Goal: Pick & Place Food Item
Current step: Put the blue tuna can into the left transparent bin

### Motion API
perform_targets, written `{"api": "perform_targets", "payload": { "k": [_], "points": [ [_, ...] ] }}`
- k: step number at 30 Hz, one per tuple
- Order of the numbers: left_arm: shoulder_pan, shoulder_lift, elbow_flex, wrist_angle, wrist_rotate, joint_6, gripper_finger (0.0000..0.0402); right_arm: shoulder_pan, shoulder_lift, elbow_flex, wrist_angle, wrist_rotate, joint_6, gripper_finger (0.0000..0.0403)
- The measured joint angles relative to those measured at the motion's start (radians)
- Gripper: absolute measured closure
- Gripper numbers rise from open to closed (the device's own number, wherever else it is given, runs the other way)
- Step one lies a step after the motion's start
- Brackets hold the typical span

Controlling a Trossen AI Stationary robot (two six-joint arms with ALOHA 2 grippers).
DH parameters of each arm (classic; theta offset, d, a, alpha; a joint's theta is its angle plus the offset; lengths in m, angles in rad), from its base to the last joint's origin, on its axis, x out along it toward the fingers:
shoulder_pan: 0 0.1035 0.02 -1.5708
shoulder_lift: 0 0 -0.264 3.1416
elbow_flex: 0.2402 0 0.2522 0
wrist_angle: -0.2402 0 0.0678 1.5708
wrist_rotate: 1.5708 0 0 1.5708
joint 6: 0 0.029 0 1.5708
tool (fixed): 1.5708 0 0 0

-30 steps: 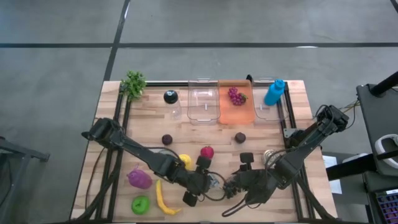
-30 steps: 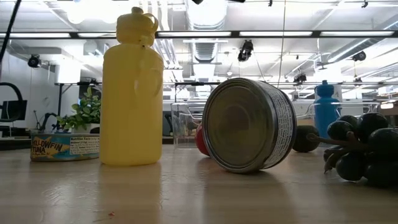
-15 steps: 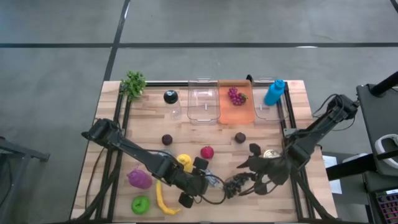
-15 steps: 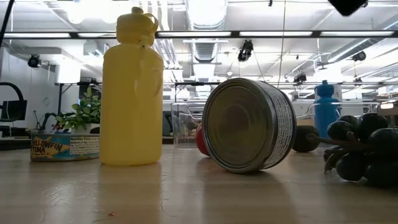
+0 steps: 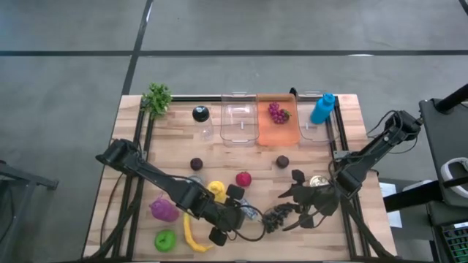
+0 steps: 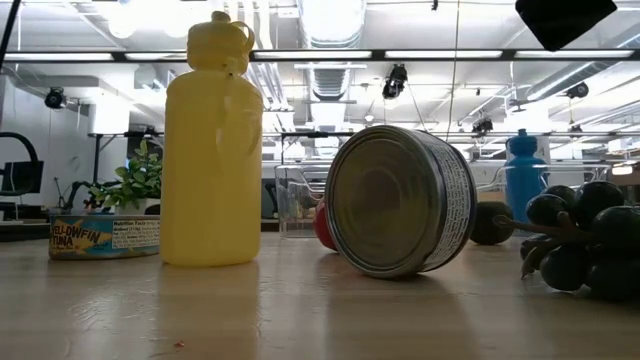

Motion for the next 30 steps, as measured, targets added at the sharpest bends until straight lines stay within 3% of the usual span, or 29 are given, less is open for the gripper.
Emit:
{"api": "perform_targets", "payload": {
  "k": [15,30],
  "points": [
    [0.004,-0.007,0.0,-0.001,-0.01,0.022,0.0271,0.0,-0.001,0.001,0.001,-0.001,-0.007,0.0294],
    [0.014,-0.006,-0.001,0.001,0.008,0.045,0.0275,0.0,-0.001,0.002,0.002,-0.001,-0.007,0.0274]
  ]
}}
